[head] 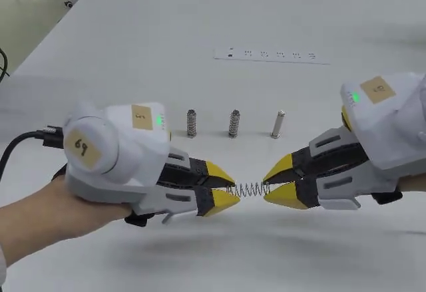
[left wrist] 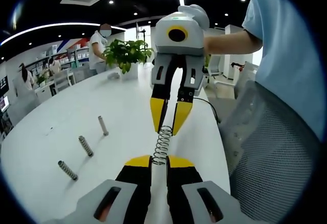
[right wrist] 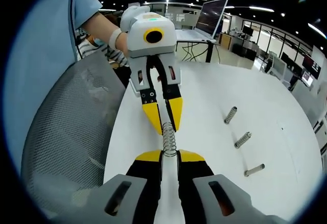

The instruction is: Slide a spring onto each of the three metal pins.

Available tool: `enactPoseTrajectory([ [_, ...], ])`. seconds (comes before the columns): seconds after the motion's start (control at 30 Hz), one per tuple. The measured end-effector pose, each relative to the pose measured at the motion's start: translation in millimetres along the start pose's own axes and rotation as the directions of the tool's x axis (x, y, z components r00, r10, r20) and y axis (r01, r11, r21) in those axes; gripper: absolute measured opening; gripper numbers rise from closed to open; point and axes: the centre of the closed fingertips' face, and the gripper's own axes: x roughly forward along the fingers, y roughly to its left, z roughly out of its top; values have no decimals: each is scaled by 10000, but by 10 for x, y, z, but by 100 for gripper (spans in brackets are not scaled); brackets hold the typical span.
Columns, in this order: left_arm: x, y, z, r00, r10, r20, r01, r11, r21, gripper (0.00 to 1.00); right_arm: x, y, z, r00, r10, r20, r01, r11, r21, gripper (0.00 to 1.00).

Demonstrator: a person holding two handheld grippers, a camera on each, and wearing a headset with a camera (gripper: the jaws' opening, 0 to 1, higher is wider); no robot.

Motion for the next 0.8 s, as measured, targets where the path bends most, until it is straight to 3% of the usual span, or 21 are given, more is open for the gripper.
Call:
enactPoseTrajectory([
  [0.27,23,10,-6,10000,-24,-15,24,10000,1,2,-30,-6,87,9999,108,-84,-110,9998,-195,8],
  [0.6,52,-22,-40,9997,-159,-160,160,9998,85,2,-14,34,121,9968,321,-725,-342,9990,-272,8],
  [0.8,81,-47,-65,9993,-259,-268,262,9996,98,2,7,52,186,9959,460,-773,-496,9977,-454,8],
])
